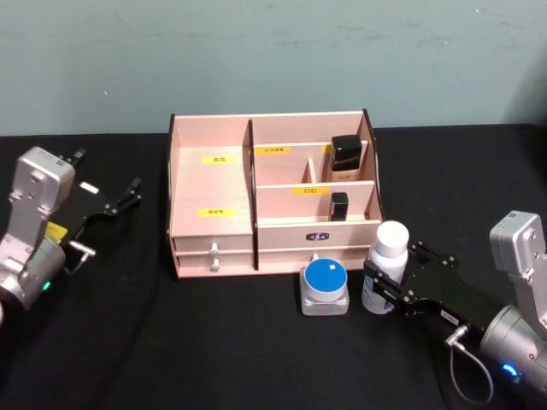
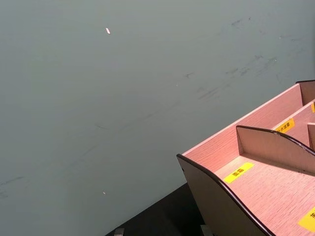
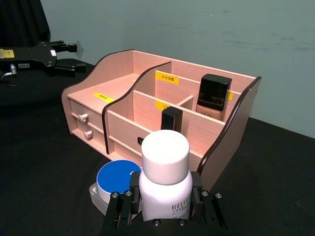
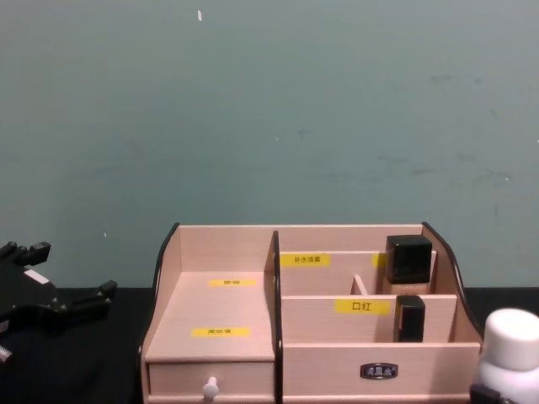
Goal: Pick up the facial cleanser and watermelon frost from the table and place them into the tiered storage box.
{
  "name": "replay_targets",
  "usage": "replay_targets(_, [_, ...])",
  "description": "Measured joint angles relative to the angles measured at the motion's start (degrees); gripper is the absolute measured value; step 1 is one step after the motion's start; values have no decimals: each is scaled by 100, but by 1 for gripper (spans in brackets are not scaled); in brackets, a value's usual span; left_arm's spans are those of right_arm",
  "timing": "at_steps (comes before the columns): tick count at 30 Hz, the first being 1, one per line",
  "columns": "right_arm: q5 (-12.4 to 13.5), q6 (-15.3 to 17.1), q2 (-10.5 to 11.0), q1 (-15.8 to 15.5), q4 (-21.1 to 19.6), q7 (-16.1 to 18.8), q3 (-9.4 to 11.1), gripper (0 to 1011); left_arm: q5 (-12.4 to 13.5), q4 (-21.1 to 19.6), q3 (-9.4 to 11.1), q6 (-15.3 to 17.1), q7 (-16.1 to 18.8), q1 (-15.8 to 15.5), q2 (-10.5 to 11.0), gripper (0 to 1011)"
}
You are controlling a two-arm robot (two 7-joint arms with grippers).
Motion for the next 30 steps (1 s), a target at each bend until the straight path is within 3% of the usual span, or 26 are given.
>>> replay_targets(11, [71,-4,-5,18,-47,88,22,594,0,0,0,0,0,0,0,1001])
replay_targets(22, [338,89,100,100,-648,280,88,595,0,0,0,0,0,0,0,1001])
replay_targets(26, [396,187,136,305,-871,360,-11,594,0,0,0,0,0,0,0,1001])
replay_targets(30, [359,328,121,741,-990,413,-237,594,0,0,0,0,0,0,0,1001])
